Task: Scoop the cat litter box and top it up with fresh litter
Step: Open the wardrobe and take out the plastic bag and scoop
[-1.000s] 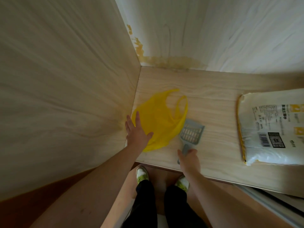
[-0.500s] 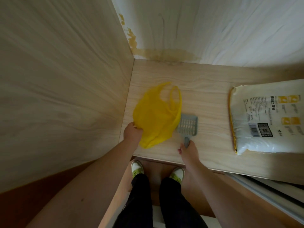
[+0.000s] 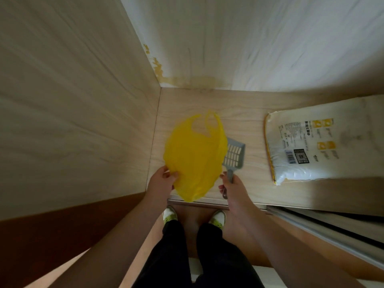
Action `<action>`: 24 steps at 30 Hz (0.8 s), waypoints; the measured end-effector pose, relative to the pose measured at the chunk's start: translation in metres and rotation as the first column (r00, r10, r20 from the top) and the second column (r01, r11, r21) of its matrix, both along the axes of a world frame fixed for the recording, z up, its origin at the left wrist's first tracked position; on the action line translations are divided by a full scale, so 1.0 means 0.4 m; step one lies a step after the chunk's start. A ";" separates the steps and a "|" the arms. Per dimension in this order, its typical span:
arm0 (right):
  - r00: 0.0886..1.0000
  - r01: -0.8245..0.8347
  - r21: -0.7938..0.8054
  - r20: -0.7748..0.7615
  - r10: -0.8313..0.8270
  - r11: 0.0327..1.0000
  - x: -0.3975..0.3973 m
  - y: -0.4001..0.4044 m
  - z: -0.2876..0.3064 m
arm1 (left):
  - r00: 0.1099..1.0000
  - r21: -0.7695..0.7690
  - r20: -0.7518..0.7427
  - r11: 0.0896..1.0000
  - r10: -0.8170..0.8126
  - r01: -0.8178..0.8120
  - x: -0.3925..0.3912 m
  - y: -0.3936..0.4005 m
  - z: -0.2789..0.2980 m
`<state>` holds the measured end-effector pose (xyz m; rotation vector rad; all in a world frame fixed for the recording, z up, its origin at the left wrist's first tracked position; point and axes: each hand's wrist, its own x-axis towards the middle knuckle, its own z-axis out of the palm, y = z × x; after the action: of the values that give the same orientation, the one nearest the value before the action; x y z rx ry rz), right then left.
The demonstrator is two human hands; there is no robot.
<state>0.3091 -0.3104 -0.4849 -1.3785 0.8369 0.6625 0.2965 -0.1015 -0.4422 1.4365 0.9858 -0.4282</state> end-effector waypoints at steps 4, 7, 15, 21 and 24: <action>0.993 0.085 0.155 0.071 -0.097 0.984 -0.004 -0.011 0.107 | 0.994 -0.007 0.107 0.999 -0.039 0.040 -0.011 -0.002 0.100; 0.982 0.125 0.244 0.111 -0.155 0.962 -0.007 -0.026 0.179 | 0.979 0.040 0.185 0.996 -0.092 0.086 -0.011 -0.021 0.168; 0.936 0.070 0.251 0.318 -0.151 0.965 -0.049 -0.081 0.319 | 0.889 0.290 0.250 0.905 -0.384 0.310 -0.033 -0.099 0.282; 0.897 0.030 0.201 0.426 -0.115 0.979 -0.102 -0.114 0.373 | 0.735 0.470 0.230 0.734 -0.638 0.490 -0.023 -0.139 0.357; 0.887 0.019 0.138 0.454 -0.081 0.990 -0.127 -0.130 0.382 | 0.653 0.525 0.240 0.662 -0.718 0.535 -0.016 -0.164 0.384</action>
<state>0.2582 -0.3625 -0.3323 -1.3161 0.4378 0.3190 0.2902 -0.1670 -0.2886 2.1689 0.1495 -0.3931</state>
